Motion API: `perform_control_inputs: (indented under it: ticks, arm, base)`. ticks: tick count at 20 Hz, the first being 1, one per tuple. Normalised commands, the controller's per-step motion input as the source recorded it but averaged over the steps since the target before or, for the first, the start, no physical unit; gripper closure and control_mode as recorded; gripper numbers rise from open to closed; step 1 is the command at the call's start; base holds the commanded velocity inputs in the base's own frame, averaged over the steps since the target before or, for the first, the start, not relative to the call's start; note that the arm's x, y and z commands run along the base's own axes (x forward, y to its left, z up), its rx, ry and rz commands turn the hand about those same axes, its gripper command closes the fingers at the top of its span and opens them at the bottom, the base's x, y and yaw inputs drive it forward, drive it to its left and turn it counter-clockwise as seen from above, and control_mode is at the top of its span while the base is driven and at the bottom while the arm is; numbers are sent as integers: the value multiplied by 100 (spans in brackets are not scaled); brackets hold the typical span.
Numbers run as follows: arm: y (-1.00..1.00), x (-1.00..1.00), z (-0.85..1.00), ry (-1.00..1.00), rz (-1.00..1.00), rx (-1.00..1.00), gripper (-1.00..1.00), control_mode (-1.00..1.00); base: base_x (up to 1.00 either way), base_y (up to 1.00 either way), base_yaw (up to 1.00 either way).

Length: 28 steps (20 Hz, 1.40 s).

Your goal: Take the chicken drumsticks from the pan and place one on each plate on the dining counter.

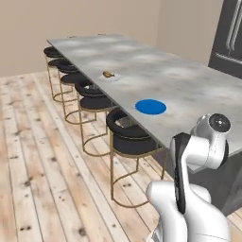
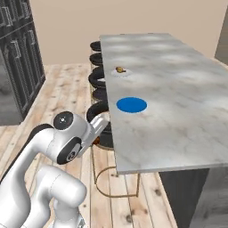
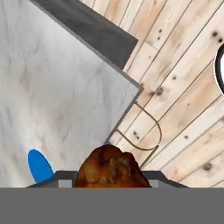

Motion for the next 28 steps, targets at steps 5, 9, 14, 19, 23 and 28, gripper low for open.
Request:
perform_control_inputs:
  ticks: [5, 9, 14, 19, 23, 28]
  arm:
    - [0, 0, 0, 0, 0, 0, 100, 100]
    - [0, 0, 0, 0, 0, 0, 100, 100]
    - [0, 0, 0, 0, 0, 0, 100, 100]
    - [0, 0, 0, 0, 0, 0, 100, 100]
    - [0, 0, 0, 0, 0, 0, 100, 100]
    - [0, 0, 0, 0, 0, 0, 100, 100]
  base:
    - [76, 96, -32]
    - [78, 61, -37]
    - [54, 21, -34]
    - [50, 6, -34]
    - [56, 0, -33]
    - [51, 0, -32]
